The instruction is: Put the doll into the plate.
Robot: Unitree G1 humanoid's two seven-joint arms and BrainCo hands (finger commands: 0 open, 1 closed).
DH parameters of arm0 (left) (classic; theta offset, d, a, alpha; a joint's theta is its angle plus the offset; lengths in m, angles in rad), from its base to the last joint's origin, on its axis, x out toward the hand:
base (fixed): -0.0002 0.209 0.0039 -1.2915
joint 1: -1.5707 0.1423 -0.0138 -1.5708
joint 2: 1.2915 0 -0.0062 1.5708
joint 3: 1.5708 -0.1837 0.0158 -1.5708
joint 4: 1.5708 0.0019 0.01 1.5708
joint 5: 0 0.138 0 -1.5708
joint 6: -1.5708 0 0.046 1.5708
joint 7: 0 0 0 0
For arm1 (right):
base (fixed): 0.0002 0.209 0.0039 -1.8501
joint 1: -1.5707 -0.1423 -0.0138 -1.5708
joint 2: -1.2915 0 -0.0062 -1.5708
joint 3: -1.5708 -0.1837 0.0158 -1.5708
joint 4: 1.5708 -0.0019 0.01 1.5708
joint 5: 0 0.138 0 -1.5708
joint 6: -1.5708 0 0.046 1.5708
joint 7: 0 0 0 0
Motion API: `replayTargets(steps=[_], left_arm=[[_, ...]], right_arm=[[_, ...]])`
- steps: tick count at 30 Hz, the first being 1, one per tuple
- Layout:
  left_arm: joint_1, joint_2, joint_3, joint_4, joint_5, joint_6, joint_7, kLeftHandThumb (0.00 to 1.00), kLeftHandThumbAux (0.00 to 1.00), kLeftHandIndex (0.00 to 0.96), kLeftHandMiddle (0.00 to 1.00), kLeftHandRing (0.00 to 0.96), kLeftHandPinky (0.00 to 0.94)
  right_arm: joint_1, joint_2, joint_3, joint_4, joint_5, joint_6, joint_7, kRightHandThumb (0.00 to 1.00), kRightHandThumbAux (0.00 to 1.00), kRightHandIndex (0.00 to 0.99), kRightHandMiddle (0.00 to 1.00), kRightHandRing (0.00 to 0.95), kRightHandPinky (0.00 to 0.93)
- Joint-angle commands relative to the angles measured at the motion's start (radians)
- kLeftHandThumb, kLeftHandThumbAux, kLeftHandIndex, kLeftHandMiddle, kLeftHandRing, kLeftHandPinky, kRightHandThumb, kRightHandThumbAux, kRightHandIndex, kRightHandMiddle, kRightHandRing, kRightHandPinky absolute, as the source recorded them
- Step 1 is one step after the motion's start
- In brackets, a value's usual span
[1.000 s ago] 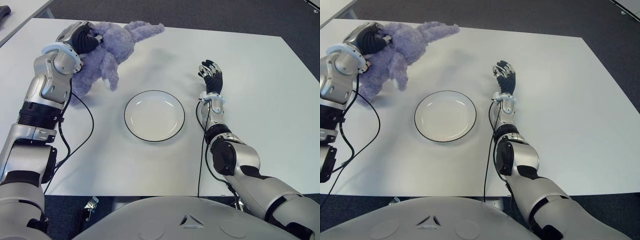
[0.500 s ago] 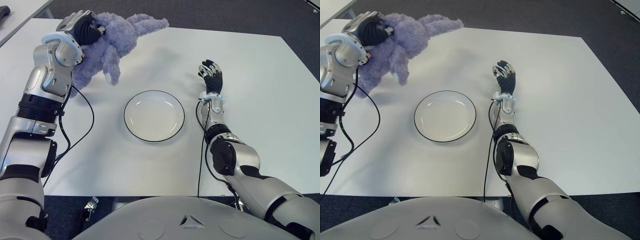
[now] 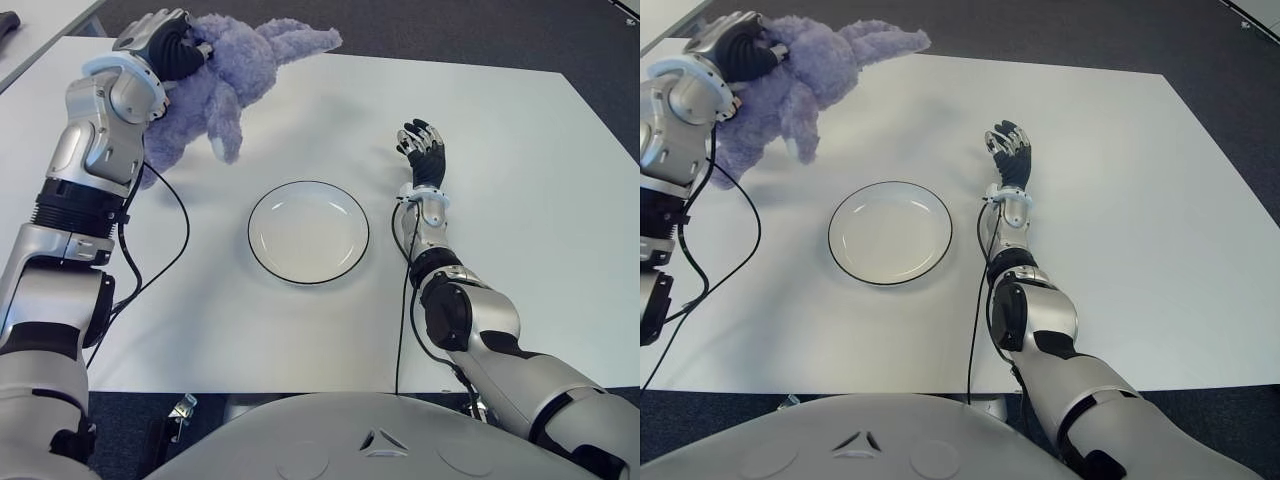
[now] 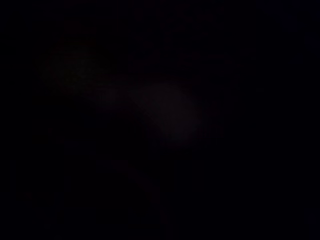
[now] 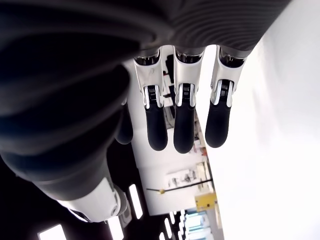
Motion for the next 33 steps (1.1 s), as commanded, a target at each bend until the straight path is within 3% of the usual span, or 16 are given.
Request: replayTargets(steps=[1,9,13,21,23,33], left_arm=[[-0.057,0.001,-0.039,0.020,0.030,-0.017,-0.047,0.895,0.623,0.796,0.829,0.827,0.778],[-0.075,-0.004,-0.047,0.025,0.033,-0.012,-0.051,0.878,0.626,0.788,0.826,0.814,0.660],[-0.082,-0.006,-0.054,0.010,0.041,-0.001,-0.064,0.883,0.621,0.786,0.823,0.821,0.793],[-0.095,-0.017,-0.061,0.008,0.044,-0.002,-0.073,0.882,0.625,0.796,0.830,0.826,0.765],[-0.099,-0.022,-0.066,0.003,0.048,0.002,-0.078,0.872,0.630,0.797,0.832,0.823,0.680],[-0.103,-0.050,-0.089,-0.048,0.066,0.018,-0.088,0.873,0.634,0.799,0.832,0.807,0.568]], right_arm=[[0.227,0.055,-0.008,0.127,0.003,0.042,-0.028,0.320,0.818,0.253,0.284,0.290,0.333],[0.225,0.056,-0.006,0.128,0.006,0.047,-0.034,0.332,0.817,0.265,0.278,0.296,0.332],[0.226,0.053,0.002,0.128,0.001,0.049,-0.035,0.335,0.814,0.268,0.276,0.292,0.328],[0.225,0.054,-0.002,0.127,0.010,0.051,-0.022,0.340,0.826,0.252,0.288,0.292,0.321],[0.224,0.055,-0.005,0.127,0.013,0.052,-0.019,0.342,0.830,0.253,0.291,0.293,0.321],[0.225,0.054,0.004,0.127,0.002,0.046,-0.031,0.324,0.827,0.256,0.288,0.293,0.331]])
